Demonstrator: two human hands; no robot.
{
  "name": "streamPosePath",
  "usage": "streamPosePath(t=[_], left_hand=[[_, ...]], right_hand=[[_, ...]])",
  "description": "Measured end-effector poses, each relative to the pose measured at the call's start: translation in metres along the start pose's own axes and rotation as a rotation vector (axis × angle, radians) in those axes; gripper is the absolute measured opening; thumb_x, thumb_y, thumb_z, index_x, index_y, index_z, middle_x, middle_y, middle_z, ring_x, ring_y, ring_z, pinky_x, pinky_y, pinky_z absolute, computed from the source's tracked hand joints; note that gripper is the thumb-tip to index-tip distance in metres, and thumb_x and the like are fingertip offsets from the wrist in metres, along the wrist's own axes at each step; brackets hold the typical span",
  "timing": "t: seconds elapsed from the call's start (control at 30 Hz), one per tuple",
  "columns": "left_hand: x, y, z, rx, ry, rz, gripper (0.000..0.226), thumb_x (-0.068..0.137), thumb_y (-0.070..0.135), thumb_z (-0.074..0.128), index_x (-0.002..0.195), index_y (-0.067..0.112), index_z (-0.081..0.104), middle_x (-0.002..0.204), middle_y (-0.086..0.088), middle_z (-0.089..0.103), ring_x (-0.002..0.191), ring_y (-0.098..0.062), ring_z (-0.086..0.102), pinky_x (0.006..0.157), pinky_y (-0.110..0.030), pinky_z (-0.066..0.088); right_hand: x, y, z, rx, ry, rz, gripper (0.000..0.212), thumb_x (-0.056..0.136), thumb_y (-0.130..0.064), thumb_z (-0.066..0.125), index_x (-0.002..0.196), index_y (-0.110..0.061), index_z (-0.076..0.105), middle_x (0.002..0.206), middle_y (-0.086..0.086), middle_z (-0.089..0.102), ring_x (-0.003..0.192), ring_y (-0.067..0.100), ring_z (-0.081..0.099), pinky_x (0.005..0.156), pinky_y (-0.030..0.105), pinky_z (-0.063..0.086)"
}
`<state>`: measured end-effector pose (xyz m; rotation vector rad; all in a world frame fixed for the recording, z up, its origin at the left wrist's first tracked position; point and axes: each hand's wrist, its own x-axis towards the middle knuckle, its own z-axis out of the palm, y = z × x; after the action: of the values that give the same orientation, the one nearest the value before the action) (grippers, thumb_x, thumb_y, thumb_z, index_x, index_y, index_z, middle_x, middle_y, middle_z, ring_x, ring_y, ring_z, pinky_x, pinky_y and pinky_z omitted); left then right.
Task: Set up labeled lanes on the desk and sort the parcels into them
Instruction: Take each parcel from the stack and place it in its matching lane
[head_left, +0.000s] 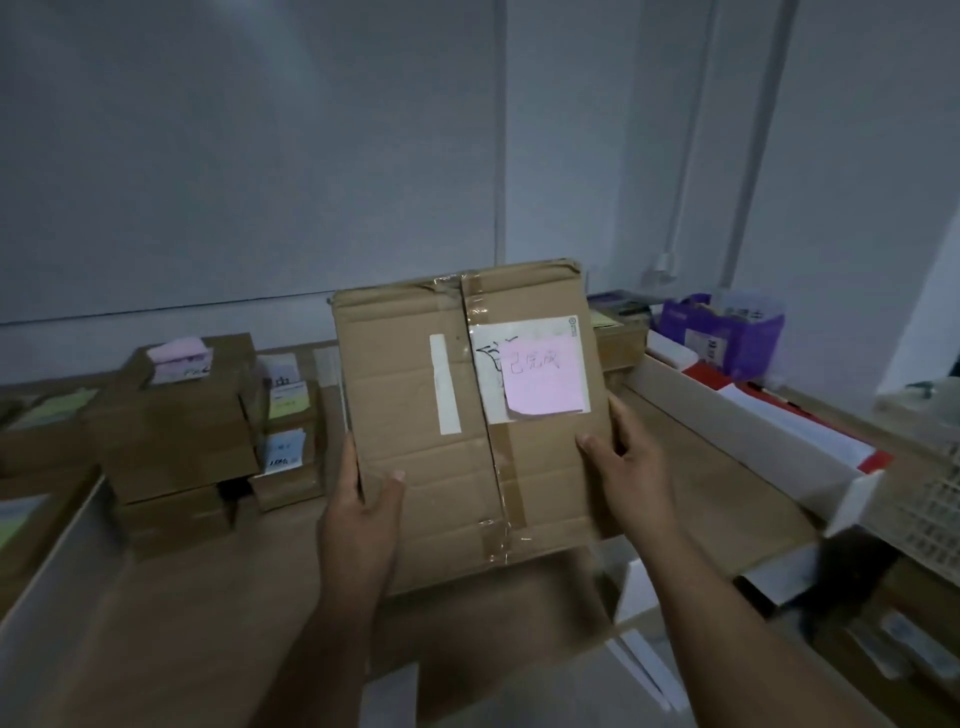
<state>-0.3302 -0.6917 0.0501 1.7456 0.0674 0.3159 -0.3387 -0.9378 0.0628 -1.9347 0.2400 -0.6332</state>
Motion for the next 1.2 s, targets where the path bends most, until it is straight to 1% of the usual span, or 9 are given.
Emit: streamPosePath(t=[0.13,0.27,0.43,0.57,0.63,0.7,0.8,0.97,1.2], left_hand=[[-0.01,-0.005,0.01,0.147,0.043,-0.02,0.065,0.093,0.029,0.054,0.148,0.038,0.021,0.141,0.002,0.048,0.123,-0.024,0.049,0.104,-0.042,0.041],[-0.013,-0.014,0.015,0.301,0.102,-0.073,0.066,0.093,0.027,0.053,0.15,0.033,0.02,0.139,-0.005,0.051,0.12,-0.029,0.051,0.097,-0.034,0.04],[-0.01,-0.026,0.021,0.425,0.082,-0.15,0.065,0.095,0.033,0.05,0.151,0.03,0.017,0.139,-0.008,0.051,0.12,-0.031,0.051,0.097,-0.037,0.042],[-0.001,-0.037,0.029,0.551,0.093,-0.214,0.061,0.095,0.04,0.045,0.149,0.03,0.019,0.131,-0.009,0.056,0.114,-0.032,0.054,0.095,-0.04,0.045],[0.003,-0.04,0.033,0.586,0.102,-0.226,0.06,0.095,0.041,0.044,0.149,0.028,0.021,0.128,-0.009,0.058,0.112,-0.032,0.055,0.094,-0.04,0.045],[0.008,-0.045,0.037,0.624,0.1,-0.245,0.06,0.095,0.04,0.044,0.149,0.026,0.021,0.127,-0.01,0.058,0.113,-0.032,0.054,0.092,-0.038,0.043],[0.02,-0.051,0.04,0.673,0.084,-0.299,0.057,0.094,0.041,0.043,0.146,0.024,0.028,0.126,-0.01,0.058,0.113,-0.032,0.054,0.093,-0.038,0.043],[0.039,-0.061,0.045,0.712,0.057,-0.358,0.046,0.091,0.037,0.044,0.133,0.018,0.042,0.116,-0.013,0.061,0.105,-0.033,0.056,0.088,-0.037,0.043],[0.074,-0.069,0.055,0.731,0.03,-0.372,0.043,0.093,0.035,0.042,0.131,0.015,0.042,0.116,-0.012,0.061,0.105,-0.031,0.057,0.089,-0.039,0.044]], right_hand=[[0.006,0.02,0.0,-0.013,-0.083,0.01,0.053,0.091,-0.03,0.057,0.14,-0.039,0.041,0.129,-0.006,0.059,0.115,0.017,0.054,0.097,0.044,0.046],[0.012,0.033,0.008,-0.054,-0.148,0.063,0.051,0.089,-0.03,0.058,0.138,-0.038,0.045,0.127,-0.003,0.062,0.112,0.02,0.057,0.094,0.04,0.046],[0.018,0.044,0.014,-0.1,-0.185,0.119,0.05,0.088,-0.032,0.059,0.136,-0.037,0.048,0.123,-0.002,0.064,0.11,0.024,0.058,0.094,0.043,0.046],[0.027,0.05,0.02,-0.183,-0.217,0.142,0.046,0.088,-0.032,0.059,0.134,-0.032,0.051,0.12,0.002,0.065,0.107,0.027,0.058,0.091,0.04,0.046],[0.032,0.054,0.024,-0.241,-0.236,0.156,0.044,0.088,-0.032,0.058,0.132,-0.029,0.053,0.119,0.004,0.065,0.106,0.028,0.057,0.085,0.035,0.045],[0.038,0.057,0.029,-0.29,-0.26,0.169,0.042,0.089,-0.03,0.057,0.13,-0.026,0.054,0.119,0.006,0.064,0.106,0.028,0.057,0.083,0.033,0.042],[0.048,0.063,0.039,-0.365,-0.325,0.19,0.037,0.089,-0.027,0.055,0.126,-0.022,0.056,0.117,0.009,0.064,0.104,0.03,0.057,0.085,0.034,0.043],[0.066,0.072,0.059,-0.461,-0.399,0.255,0.03,0.088,-0.028,0.054,0.117,-0.022,0.059,0.116,0.008,0.063,0.105,0.03,0.059,0.089,0.035,0.046],[0.096,0.074,0.08,-0.503,-0.388,0.271,0.031,0.088,-0.026,0.054,0.118,-0.02,0.058,0.116,0.008,0.063,0.106,0.029,0.059,0.091,0.039,0.048]])
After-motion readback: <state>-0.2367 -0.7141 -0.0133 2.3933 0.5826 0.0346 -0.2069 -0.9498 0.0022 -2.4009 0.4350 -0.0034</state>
